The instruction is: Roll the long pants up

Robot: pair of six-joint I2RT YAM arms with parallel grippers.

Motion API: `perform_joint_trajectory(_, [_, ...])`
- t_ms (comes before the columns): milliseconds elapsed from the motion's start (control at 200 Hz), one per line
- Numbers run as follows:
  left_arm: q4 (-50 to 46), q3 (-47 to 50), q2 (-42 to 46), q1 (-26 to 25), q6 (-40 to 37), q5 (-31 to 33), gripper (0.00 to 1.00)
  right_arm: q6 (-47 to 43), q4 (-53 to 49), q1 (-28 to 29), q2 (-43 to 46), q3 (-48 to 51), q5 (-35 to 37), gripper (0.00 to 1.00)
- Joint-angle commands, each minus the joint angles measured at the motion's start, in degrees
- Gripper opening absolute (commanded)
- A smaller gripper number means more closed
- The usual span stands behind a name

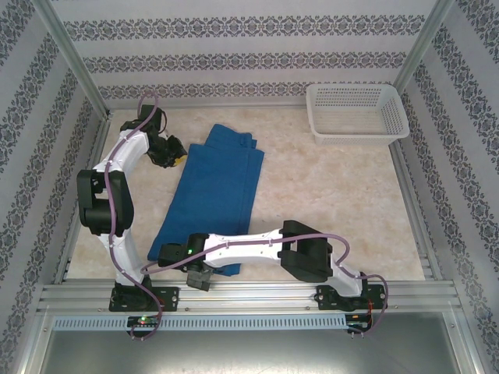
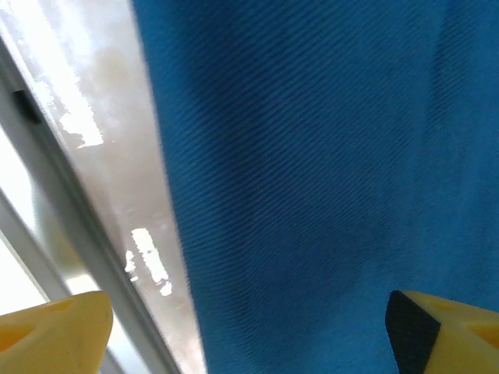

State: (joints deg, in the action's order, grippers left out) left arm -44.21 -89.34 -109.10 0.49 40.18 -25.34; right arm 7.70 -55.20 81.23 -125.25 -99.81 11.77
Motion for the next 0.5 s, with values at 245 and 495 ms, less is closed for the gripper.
perform_joint_trajectory(245, [2.5, 1.2, 1.8, 1.1, 0.5, -2.4, 0.68, -3.7, 2.7, -1.4, -3.3, -1.7, 3.5, 0.84])
perform_joint_trajectory(495, [3.1, 1.4, 1.5, 1.3, 0.5, -3.2, 1.00, -4.4, 3.8, -2.4, -3.3, 0.2, 1.6, 0.40])
